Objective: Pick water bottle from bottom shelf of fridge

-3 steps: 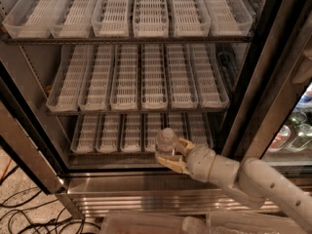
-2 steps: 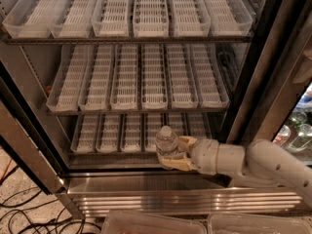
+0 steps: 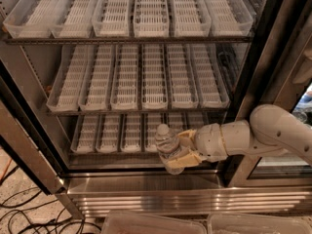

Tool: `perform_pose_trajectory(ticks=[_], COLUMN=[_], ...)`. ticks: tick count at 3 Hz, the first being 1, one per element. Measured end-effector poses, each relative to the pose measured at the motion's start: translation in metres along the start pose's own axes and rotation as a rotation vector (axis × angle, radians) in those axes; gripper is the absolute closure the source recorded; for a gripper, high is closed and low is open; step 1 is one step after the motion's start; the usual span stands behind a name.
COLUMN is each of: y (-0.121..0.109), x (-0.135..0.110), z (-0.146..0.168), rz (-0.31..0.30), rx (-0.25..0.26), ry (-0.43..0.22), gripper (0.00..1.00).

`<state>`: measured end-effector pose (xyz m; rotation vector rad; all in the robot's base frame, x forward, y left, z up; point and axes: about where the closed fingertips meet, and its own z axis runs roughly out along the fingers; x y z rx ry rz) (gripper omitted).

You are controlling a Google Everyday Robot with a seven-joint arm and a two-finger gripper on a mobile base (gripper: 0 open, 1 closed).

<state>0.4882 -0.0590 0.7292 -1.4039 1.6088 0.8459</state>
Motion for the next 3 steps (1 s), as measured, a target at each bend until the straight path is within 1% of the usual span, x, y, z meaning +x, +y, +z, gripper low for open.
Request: perform_pose_trajectory(ticks=[1,2,3], y=[0.038,0.072,0.074], x=[-0.023,-0.053,-0.056], z=[-0.007,-0.014,-0.014], rz=[-0.003,0.0,0.002], rx=[-0.157,-0.239,-0.244], ry=[-0.059,-0.137,-0.146], gripper=[1.0,1.0,1.0])
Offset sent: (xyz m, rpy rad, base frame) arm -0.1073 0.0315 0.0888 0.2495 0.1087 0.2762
